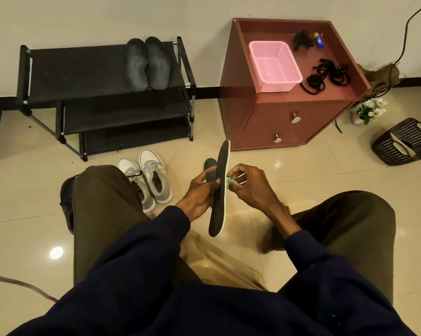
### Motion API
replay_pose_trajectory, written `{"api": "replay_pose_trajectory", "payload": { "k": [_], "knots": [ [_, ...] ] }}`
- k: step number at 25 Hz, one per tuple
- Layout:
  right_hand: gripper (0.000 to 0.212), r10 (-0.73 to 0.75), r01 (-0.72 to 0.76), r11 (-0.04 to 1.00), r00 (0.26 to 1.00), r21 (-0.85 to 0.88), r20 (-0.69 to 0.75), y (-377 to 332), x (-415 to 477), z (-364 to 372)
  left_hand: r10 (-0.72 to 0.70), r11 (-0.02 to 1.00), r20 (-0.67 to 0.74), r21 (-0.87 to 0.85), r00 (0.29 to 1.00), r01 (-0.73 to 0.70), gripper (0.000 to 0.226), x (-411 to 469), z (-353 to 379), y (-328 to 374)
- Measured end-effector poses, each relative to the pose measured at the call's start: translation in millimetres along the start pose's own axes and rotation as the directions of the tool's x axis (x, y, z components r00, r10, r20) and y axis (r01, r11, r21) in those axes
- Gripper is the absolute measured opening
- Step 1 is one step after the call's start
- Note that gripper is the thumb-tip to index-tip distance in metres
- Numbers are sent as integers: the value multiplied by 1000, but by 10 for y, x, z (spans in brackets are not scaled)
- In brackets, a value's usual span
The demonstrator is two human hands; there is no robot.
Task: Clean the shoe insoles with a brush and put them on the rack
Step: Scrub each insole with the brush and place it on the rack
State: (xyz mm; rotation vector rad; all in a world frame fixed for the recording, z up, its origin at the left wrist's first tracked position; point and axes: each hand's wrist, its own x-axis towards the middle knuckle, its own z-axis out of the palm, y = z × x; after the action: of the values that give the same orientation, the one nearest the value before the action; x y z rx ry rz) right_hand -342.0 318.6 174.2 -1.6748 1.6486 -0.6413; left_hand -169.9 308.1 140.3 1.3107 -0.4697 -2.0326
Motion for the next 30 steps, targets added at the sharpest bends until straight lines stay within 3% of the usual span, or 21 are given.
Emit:
{"api": "replay_pose_trajectory", "payload": {
  "k": [5,7,11,14,17,19,22,24,27,30],
  "knots": [
    [16,247,-254,960,966,114,72,336,274,148,123,992,-298,32,947,-118,17,421,-155,-77],
    [14,344,-358,922,932,144,115,499,398,321,129,992,-397,43,909,-122,17,637,-239,-111],
    [36,499,-512,851,858,121,124,922,680,763,124,992,-534,79,836,-96,25,1158,-573,-192],
    [33,631,-647,750,762,137,148,1262,957,1061,109,988,-585,153,804,-23,42,1568,-884,-335],
    [9,779,-802,588,597,109,191,1570,1322,1315,130,963,-615,264,777,48,52,1972,-1139,-497],
    [11,821,-841,535,540,79,188,1858,1578,1527,155,945,-634,318,757,72,53,2321,-1278,-624],
    [14,783,-791,608,612,71,111,2215,1727,1745,138,950,-675,298,725,97,50,2624,-1430,-739],
    [6,768,-771,634,637,63,64,2418,1762,1882,75,981,-690,182,720,73,45,2840,-1552,-850],
    [39,784,-783,619,620,65,10,2621,1846,2072,2,999,-714,31,700,28,33,3034,-1656,-987],
    [53,787,-789,615,614,-1,-64,2736,1922,2260,7,1000,-727,11,687,3,30,3108,-1646,-1044]
  ]
}}
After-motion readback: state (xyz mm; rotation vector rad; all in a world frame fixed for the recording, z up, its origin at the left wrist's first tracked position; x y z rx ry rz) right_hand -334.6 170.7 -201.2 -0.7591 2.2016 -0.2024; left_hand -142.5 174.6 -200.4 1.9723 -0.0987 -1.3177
